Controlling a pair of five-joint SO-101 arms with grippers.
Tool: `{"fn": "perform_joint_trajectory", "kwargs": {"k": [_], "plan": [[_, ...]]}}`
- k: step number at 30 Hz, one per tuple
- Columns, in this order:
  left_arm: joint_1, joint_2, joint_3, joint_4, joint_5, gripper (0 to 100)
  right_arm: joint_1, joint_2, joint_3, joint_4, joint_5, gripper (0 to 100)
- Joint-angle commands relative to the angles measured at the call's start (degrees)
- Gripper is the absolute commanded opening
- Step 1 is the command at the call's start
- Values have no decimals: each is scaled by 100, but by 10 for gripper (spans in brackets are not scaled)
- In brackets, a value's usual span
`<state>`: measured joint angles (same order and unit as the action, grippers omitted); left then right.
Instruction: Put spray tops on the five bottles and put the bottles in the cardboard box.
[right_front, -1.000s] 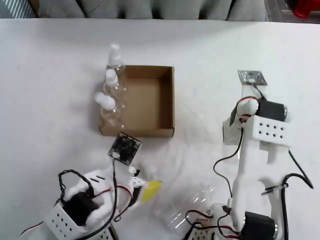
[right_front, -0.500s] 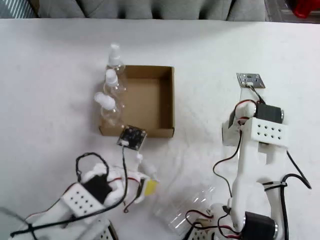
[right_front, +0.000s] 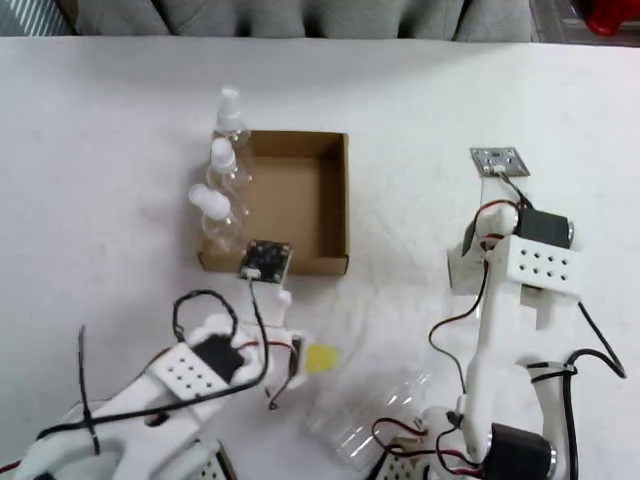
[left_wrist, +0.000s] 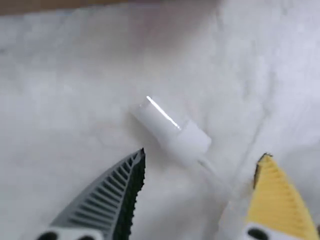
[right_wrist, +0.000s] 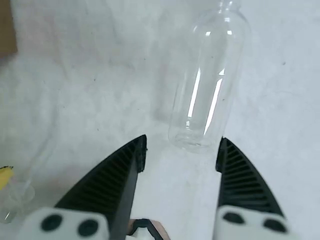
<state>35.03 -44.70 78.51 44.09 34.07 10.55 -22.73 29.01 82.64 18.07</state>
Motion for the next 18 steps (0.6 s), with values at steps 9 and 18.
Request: {"fn": "perform_joint_trajectory", "kwargs": {"k": [9, 18], "plan": [[-593, 1613, -941, -809, 431, 250, 13, -145, 229, -558, 62, 180], [-629, 1947, -1125, -967, 554, 26, 57, -145, 844, -1121, 62, 180]]}}
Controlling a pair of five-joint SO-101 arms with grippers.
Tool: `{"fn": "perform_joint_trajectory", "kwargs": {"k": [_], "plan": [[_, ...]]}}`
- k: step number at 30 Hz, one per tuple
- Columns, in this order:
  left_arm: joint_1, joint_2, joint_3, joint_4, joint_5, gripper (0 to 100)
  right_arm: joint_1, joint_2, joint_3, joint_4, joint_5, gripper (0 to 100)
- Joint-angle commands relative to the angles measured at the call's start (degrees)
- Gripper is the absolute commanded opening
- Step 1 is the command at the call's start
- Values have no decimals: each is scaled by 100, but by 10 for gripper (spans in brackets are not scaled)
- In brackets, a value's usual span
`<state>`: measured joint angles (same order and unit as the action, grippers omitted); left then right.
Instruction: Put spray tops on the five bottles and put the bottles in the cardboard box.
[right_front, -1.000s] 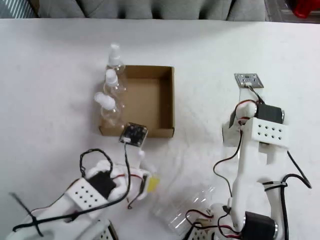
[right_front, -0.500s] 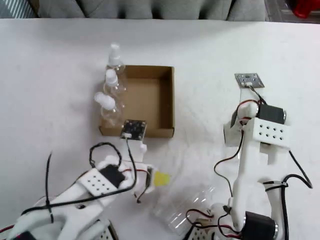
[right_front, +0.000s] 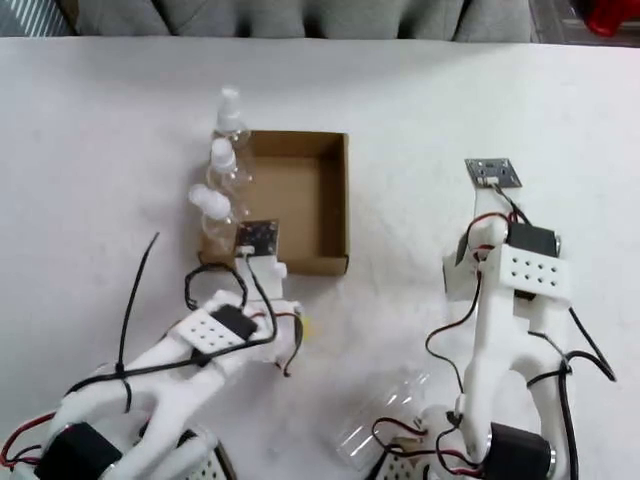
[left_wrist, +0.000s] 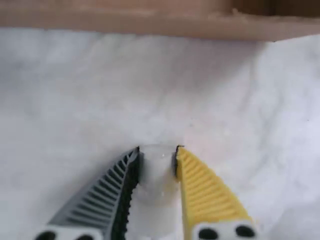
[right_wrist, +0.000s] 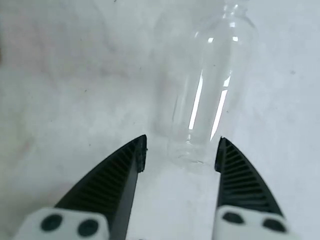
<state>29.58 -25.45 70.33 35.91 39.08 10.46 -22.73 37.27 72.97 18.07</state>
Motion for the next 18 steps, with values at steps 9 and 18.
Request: {"fn": "perform_joint_trajectory", "kwargs": {"k": [9, 18], "plan": [[-127, 13, -308, -123, 35, 23, 242, -163, -369, 101, 18, 180], [-892, -743, -255, -88, -246, 23, 268, -154, -862, 312, 0, 184]]}}
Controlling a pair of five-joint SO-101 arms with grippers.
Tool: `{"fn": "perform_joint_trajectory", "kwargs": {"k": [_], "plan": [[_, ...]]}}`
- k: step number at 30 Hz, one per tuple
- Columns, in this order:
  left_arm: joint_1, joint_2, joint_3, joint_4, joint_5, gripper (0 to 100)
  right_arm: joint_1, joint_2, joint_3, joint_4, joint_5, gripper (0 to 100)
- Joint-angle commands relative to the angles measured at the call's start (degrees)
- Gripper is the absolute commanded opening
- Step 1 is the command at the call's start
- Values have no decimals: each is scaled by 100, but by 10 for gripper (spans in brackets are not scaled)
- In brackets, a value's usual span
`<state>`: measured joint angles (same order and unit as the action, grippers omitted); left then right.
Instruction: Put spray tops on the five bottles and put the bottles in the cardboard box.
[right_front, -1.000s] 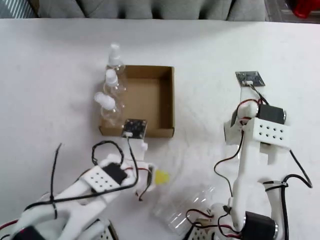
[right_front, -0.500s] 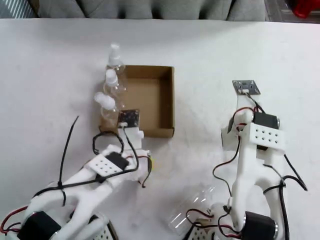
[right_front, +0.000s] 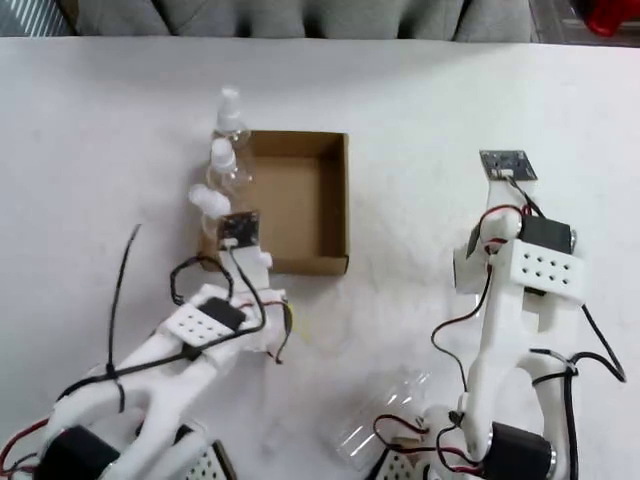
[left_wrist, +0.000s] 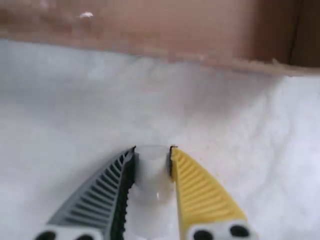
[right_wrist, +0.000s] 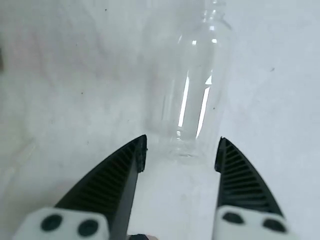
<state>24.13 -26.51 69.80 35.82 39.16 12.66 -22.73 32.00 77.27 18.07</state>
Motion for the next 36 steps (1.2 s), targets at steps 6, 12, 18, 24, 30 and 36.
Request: {"fn": "perform_joint_trajectory", "kwargs": {"k": [6, 12, 18, 24, 30, 36], "plan": [[-312, -1631, 343, -70, -448, 23, 84, 567, -396, -708, 35, 186], [-321, -1886, 492, -53, -448, 23, 92, 1895, -1257, -541, 26, 270], [-321, -1886, 492, -53, -457, 23, 101, 2967, -2075, -453, 9, 264], [-338, -1886, 492, -53, -457, 23, 92, 3732, -2752, -462, -281, 261], [-347, -1886, 501, -53, -457, 23, 66, 4303, -3270, -462, -686, 187], [-347, -1886, 501, -53, -457, 23, 180, 4558, -3701, -374, -686, 15]]}}
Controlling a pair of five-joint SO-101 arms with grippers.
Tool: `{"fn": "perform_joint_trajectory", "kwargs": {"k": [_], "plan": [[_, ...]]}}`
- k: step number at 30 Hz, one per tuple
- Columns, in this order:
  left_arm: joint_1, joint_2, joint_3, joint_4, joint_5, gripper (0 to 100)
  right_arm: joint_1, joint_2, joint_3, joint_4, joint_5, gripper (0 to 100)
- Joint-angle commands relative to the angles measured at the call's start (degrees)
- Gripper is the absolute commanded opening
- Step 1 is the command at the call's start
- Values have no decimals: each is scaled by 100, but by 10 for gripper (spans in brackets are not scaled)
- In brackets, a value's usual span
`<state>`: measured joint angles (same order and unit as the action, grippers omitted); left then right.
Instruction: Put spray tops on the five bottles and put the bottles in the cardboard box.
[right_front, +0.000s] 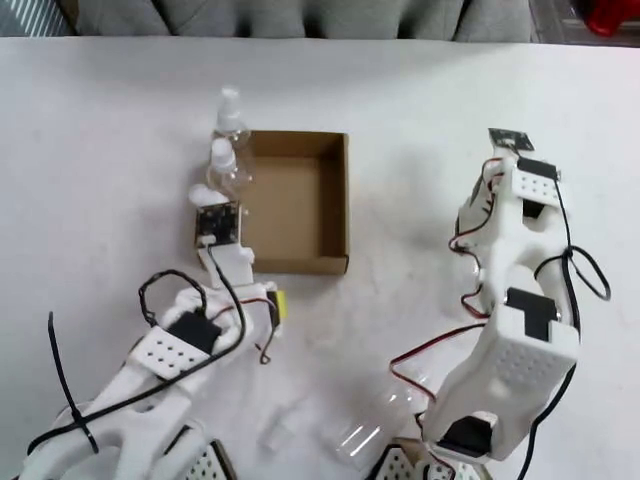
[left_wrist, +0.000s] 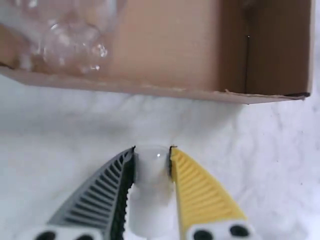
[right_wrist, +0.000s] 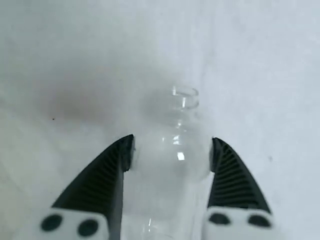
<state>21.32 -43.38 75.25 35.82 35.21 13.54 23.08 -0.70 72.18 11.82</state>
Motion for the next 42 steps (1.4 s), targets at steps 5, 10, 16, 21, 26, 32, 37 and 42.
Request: {"fn": "perform_joint_trajectory", "kwargs": {"k": [5, 10, 16, 21, 26, 32, 37, 42], "plan": [[-57, -198, -44, -53, -62, 23, 171, -268, -862, 699, -62, 17], [-84, -233, -44, -53, -62, 23, 180, -857, -1064, 1455, -62, 16], [-48, -242, -237, 158, -62, 23, -57, -1569, -1055, 2264, -123, 16], [-84, -242, -826, 1204, -88, 23, -40, -2114, -888, 2633, -431, 16], [-92, -242, -1284, 1960, -774, 23, -198, -3143, 158, 2571, -422, 15], [-549, -242, -2084, 2760, -879, 23, -593, -4382, 1459, 2378, -413, 15], [-708, -242, -2892, 3780, -888, 23, -963, -5569, 2154, 2413, -413, 15], [-716, -259, -3376, 4237, -888, 23, -1560, -6835, 2558, 2387, -404, 15]]}}
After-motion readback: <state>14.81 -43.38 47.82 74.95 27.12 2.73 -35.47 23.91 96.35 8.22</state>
